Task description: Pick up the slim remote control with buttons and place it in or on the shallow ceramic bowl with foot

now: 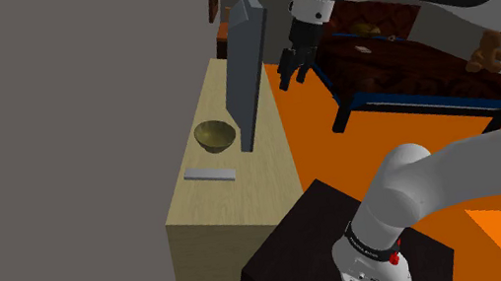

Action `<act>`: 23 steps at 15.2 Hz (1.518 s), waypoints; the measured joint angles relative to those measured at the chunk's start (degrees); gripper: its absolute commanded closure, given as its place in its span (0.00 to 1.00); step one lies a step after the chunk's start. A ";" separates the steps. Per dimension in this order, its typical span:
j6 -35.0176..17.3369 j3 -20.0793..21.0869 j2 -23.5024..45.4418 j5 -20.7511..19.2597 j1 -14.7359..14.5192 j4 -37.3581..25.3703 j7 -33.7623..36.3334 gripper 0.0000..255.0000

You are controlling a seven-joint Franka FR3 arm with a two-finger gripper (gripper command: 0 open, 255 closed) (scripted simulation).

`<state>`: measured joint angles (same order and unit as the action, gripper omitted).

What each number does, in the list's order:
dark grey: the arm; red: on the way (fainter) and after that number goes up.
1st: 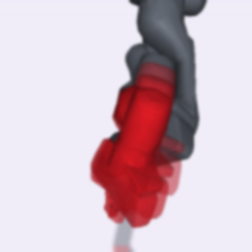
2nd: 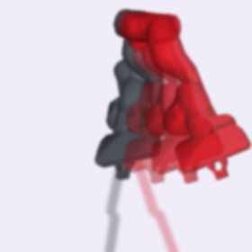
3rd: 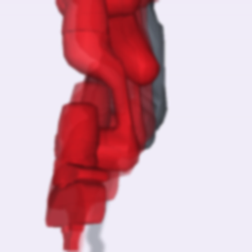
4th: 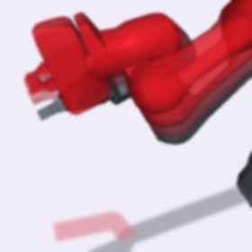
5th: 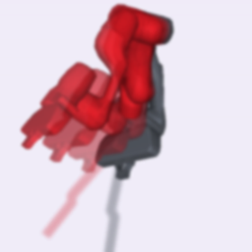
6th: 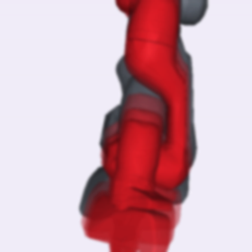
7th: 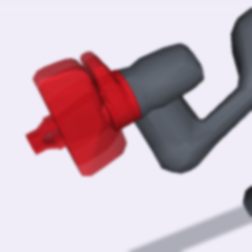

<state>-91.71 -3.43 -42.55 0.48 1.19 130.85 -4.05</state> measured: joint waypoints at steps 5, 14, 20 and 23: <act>-5.74 -0.63 3.24 -0.32 -0.70 2.92 -2.24 0.00; -21.63 -1.87 16.71 -0.34 -3.07 6.28 -8.38 0.00; -31.62 -2.70 28.30 0.35 -4.46 5.31 -13.15 0.00; -36.40 -3.04 34.85 1.01 -4.96 3.90 -15.87 0.00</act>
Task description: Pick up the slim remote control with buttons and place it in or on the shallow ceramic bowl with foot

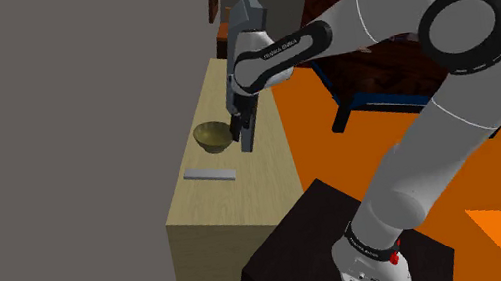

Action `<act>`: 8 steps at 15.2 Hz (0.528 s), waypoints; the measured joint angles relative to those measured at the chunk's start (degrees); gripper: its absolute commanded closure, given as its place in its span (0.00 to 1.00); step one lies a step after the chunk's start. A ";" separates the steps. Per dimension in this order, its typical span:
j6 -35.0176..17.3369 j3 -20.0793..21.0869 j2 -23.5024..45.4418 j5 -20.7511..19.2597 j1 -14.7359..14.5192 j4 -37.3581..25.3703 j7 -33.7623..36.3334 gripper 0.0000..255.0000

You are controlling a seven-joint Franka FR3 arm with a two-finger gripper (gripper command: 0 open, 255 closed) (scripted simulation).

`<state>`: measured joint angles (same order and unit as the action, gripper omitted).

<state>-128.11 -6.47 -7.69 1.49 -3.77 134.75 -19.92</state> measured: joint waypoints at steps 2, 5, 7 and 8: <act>-2.42 0.29 4.22 0.53 -0.54 -1.61 -1.15 0.00; -6.41 0.50 10.28 1.35 -0.83 -3.31 -3.63 0.00; -8.28 0.83 14.62 1.86 -1.01 -5.59 -5.06 0.00; -9.51 1.10 17.13 2.13 -1.13 -6.78 -5.67 0.00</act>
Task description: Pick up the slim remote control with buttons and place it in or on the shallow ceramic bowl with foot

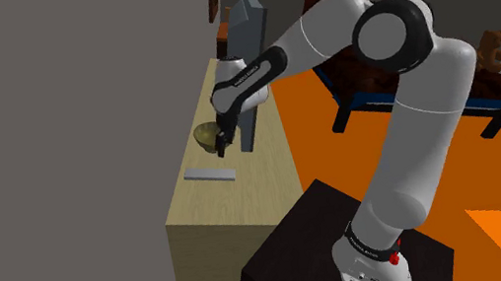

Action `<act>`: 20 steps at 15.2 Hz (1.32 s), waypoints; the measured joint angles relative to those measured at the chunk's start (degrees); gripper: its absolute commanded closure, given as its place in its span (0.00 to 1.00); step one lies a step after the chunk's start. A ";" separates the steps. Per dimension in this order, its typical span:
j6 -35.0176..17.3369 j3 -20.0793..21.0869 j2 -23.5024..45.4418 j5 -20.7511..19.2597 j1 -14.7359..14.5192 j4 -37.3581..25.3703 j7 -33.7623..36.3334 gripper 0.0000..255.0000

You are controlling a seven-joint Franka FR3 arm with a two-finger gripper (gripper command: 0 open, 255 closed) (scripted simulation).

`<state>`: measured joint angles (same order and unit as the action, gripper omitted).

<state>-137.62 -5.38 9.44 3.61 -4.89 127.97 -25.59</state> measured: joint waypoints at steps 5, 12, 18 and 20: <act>-3.58 1.27 11.16 0.72 -0.09 -7.06 -3.02 0.00; -7.42 2.60 22.93 0.71 0.03 -14.59 -5.51 0.00; -10.14 2.89 26.49 0.98 0.21 -15.41 -5.80 0.00; -10.24 2.90 26.69 1.00 0.23 -15.52 -5.82 0.00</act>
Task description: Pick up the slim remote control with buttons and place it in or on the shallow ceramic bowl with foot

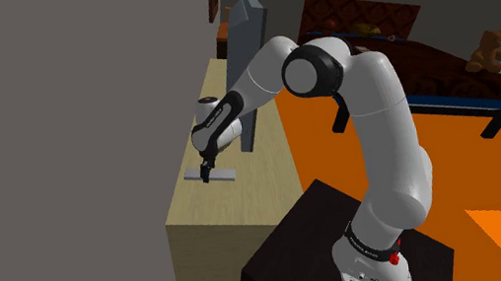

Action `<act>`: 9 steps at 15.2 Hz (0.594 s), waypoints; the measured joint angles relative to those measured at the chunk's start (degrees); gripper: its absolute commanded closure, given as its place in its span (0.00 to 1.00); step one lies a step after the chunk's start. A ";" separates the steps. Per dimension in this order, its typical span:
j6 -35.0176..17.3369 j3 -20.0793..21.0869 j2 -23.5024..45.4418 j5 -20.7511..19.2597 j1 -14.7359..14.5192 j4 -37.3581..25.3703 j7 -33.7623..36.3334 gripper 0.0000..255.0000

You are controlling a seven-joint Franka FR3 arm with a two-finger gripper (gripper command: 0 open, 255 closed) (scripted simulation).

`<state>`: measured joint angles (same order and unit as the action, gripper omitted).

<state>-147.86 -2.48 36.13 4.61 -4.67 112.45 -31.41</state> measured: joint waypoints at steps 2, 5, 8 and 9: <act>-0.04 0.01 0.05 0.00 0.00 -0.03 0.00 0.00; -0.04 0.01 0.06 0.01 0.00 -0.03 0.00 1.00; -0.05 0.02 0.02 0.00 -0.02 -0.04 -0.01 1.00; -0.06 0.02 0.02 -0.01 -0.02 -0.04 -0.01 1.00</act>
<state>-147.93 -2.46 36.16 4.60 -4.69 112.41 -31.42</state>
